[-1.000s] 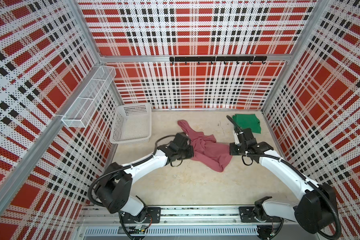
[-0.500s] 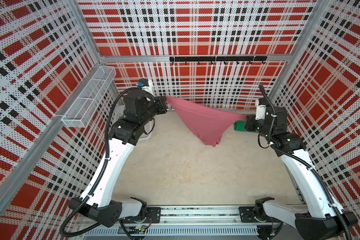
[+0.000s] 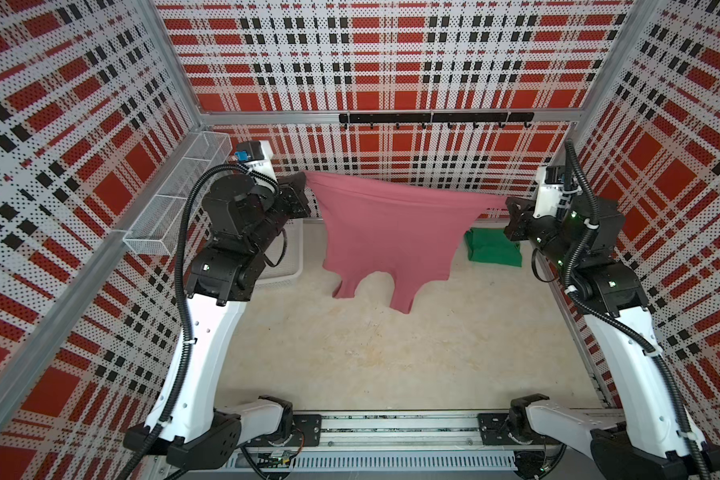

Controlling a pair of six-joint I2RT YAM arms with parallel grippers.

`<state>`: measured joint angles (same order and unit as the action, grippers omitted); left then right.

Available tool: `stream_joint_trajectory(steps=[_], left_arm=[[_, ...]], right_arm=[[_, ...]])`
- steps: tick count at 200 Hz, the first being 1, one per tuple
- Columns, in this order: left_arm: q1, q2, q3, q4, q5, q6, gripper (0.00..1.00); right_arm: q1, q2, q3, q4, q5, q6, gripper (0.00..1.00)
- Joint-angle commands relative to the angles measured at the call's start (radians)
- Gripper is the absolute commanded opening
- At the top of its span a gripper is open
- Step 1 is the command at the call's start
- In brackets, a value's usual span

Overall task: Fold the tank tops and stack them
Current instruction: 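Lift the pink tank top high with both grippers and stretch it apart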

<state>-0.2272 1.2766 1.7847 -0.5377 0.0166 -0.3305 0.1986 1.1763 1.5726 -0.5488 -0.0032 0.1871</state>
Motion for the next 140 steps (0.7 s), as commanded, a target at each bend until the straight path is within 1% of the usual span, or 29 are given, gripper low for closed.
stream_joint_trajectory(steps=[1, 34, 70, 93, 116, 140], left_arm=[[0.057, 0.053, -0.009, 0.062, 0.024, 0.021, 0.00], [0.100, 0.124, 0.032, 0.079, 0.070, 0.025, 0.00], [0.115, 0.150, 0.070, 0.077, 0.083, 0.036, 0.00], [0.118, 0.137, 0.090, 0.066, 0.085, 0.046, 0.00], [0.127, 0.106, 0.097, 0.045, 0.062, 0.066, 0.00], [0.134, 0.061, 0.096, 0.013, 0.094, 0.073, 0.00]], right_arm=[[-0.027, 0.055, 0.019, 0.035, 0.013, -0.042, 0.00], [-0.048, 0.126, 0.076, 0.040, -0.010, -0.058, 0.00], [-0.052, 0.131, 0.115, 0.028, -0.001, -0.077, 0.00], [-0.053, 0.104, 0.129, 0.013, 0.004, -0.083, 0.00], [-0.053, 0.052, 0.135, -0.008, 0.019, -0.086, 0.00], [-0.053, -0.006, 0.139, -0.038, 0.012, -0.079, 0.00]])
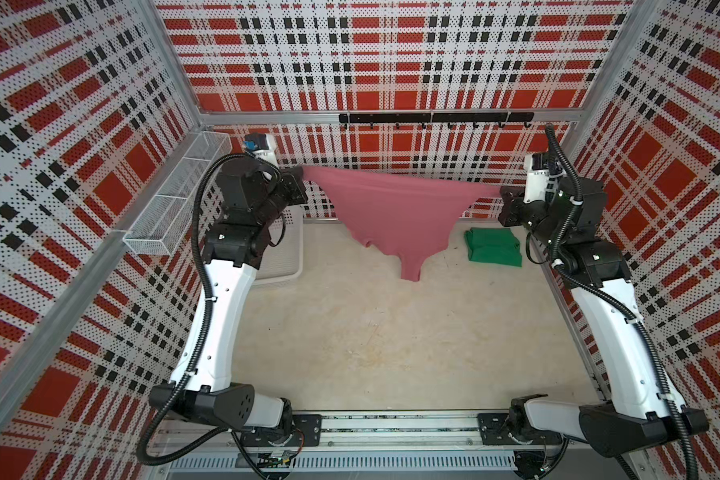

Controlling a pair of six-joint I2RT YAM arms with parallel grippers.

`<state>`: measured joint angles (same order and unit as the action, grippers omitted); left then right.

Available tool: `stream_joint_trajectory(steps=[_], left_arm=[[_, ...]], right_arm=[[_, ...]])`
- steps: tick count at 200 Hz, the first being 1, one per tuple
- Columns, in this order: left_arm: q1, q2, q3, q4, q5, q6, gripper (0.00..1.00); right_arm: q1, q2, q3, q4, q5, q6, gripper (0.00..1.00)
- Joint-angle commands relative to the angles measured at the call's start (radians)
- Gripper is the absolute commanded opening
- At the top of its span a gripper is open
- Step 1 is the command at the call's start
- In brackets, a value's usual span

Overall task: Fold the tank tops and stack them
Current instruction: 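Lift the pink tank top high with both grippers and stretch it apart, then lay the pink tank top flat, drawing both grippers toward the robot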

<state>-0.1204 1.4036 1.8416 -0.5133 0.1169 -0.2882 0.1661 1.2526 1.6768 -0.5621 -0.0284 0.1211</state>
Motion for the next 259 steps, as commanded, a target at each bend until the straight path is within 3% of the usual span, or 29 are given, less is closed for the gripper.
stream_joint_trajectory(steps=[1, 56, 105, 123, 142, 170, 191, 206, 218, 229, 259], left_arm=[[0.027, -0.067, 0.039, -0.012, -0.004, 0.030, 0.00], [0.031, -0.072, 0.025, -0.020, 0.063, 0.020, 0.00], [0.035, 0.134, 0.096, 0.063, 0.083, 0.009, 0.00], [0.098, 0.221, 0.120, 0.134, 0.197, -0.014, 0.00], [0.112, 0.300, 0.172, 0.205, 0.093, 0.035, 0.00], [0.108, 0.480, 0.379, 0.256, 0.210, -0.029, 0.00], [0.077, 0.586, 0.570, 0.248, 0.218, -0.028, 0.00], [0.068, 0.602, 0.618, 0.246, 0.210, -0.032, 0.00], [0.057, 0.568, 0.561, 0.247, 0.193, -0.028, 0.00], [0.039, 0.501, 0.418, 0.255, 0.145, -0.003, 0.00], [-0.032, 0.192, -0.214, 0.442, -0.006, 0.019, 0.00]], right_arm=[[-0.020, -0.085, 0.035, -0.026, 0.035, -0.013, 0.00], [-0.020, -0.055, 0.055, -0.092, -0.027, -0.004, 0.00], [-0.053, 0.190, 0.099, -0.012, -0.086, -0.026, 0.00], [-0.068, 0.283, 0.144, 0.051, -0.131, -0.020, 0.00], [-0.070, 0.366, 0.189, 0.142, -0.151, -0.021, 0.00], [-0.085, 0.463, 0.304, 0.228, -0.163, -0.042, 0.00], [-0.115, 0.511, 0.404, 0.239, -0.201, -0.032, 0.00], [-0.137, 0.519, 0.429, 0.243, -0.227, -0.020, 0.00], [-0.149, 0.503, 0.401, 0.244, -0.242, -0.019, 0.00], [-0.152, 0.463, 0.315, 0.263, -0.255, -0.026, 0.00], [-0.152, 0.269, -0.106, 0.372, -0.317, -0.043, 0.00]])
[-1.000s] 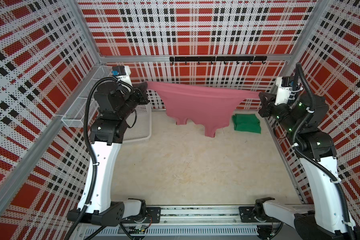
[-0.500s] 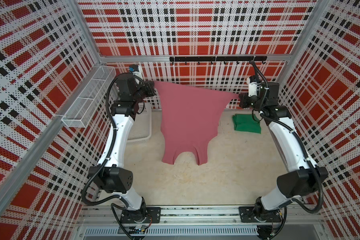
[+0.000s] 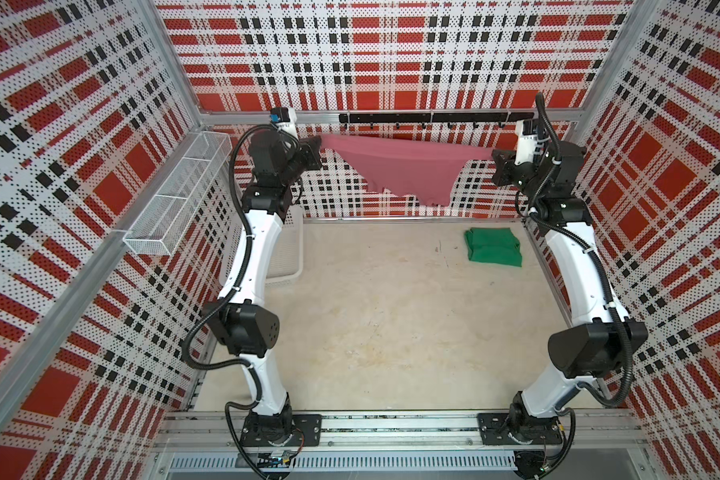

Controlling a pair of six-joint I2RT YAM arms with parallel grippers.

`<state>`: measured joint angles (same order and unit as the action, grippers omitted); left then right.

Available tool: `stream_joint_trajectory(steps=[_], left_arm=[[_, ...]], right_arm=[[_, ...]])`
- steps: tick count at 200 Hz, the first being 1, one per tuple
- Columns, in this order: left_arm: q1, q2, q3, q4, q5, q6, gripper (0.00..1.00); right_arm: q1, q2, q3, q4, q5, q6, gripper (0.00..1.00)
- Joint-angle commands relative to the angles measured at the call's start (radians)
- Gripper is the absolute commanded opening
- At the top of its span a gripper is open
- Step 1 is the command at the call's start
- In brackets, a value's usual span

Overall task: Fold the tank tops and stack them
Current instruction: 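Lay the pink tank top flat, drawing both grippers toward the robot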

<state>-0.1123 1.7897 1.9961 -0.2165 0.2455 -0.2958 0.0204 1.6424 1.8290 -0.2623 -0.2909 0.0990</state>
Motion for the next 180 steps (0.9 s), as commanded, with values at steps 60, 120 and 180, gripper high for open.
stream_joint_trajectory(steps=[60, 120, 180], left_arm=[[-0.200, -0.725, -1.362, 0.311, -0.342, -0.289, 0.00], [-0.343, -1.073, -1.718, 0.146, -0.484, -0.550, 0.00], [-0.440, -1.156, -1.734, 0.023, -0.520, -0.605, 0.00]], right_arm=[[-0.005, -0.540, -1.100, 0.077, -0.047, 0.195, 0.00], [-0.004, -0.804, -1.309, -0.235, -0.062, 0.364, 0.00], [0.007, -0.803, -1.315, -0.318, -0.124, 0.417, 0.00]])
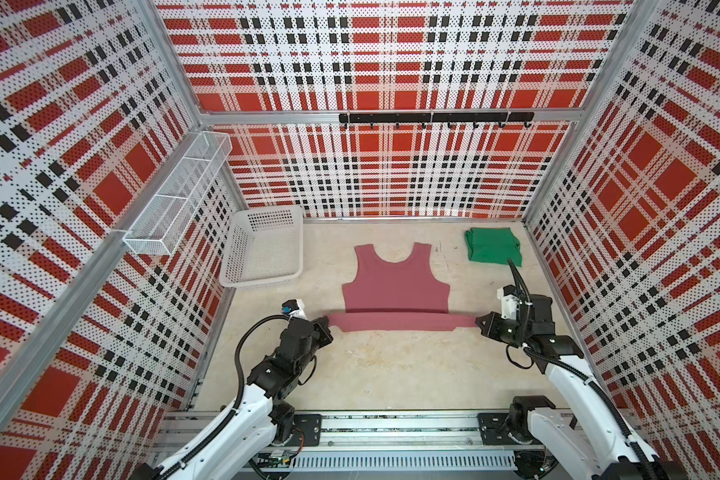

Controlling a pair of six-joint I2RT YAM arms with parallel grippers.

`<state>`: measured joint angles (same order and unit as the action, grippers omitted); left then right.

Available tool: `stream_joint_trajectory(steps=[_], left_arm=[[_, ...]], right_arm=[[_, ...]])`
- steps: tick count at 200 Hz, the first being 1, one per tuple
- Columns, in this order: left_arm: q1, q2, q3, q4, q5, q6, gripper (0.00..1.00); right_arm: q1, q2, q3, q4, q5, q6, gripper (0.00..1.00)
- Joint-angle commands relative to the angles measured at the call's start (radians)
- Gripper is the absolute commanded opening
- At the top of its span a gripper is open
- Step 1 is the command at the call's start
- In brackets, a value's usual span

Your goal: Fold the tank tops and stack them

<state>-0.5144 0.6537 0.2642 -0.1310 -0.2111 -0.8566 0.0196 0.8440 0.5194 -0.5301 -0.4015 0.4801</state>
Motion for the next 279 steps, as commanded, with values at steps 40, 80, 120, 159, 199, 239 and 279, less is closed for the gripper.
stream_joint_trajectory(steps=[40, 80, 120, 159, 199, 239, 279], left_arm=[[-0.185, -0.114, 0.025, -0.095, -0.086, 0.013, 0.00], [-0.432, -0.425, -0.071, -0.242, -0.189, -0.142, 0.69], [-0.562, -0.525, 0.073, -0.442, -0.574, -0.201, 0.57], [-0.407, -0.089, 0.164, -0.214, -0.529, -0.025, 0.36], [-0.052, 0.486, 0.311, 0.213, 0.041, 0.214, 0.29], [-0.017, 1.004, 0.703, 0.215, 0.197, 0.413, 0.22], [0.002, 1.313, 0.960, 0.192, 0.313, 0.432, 0.17]], right_arm=[[0.009, -0.076, 0.058, -0.195, -0.044, 0.032, 0.00], [0.011, -0.232, 0.143, -0.511, -0.038, -0.014, 0.22], [0.011, -0.199, 0.290, -0.567, 0.045, -0.033, 0.31], [0.109, -0.075, 0.245, -0.336, 0.125, 0.092, 0.27], [0.410, 0.154, 0.205, -0.121, 0.345, 0.218, 0.24], [0.474, 0.320, 0.119, 0.126, 0.357, 0.302, 0.18], [0.537, 0.467, 0.106, 0.216, 0.381, 0.316, 0.13]])
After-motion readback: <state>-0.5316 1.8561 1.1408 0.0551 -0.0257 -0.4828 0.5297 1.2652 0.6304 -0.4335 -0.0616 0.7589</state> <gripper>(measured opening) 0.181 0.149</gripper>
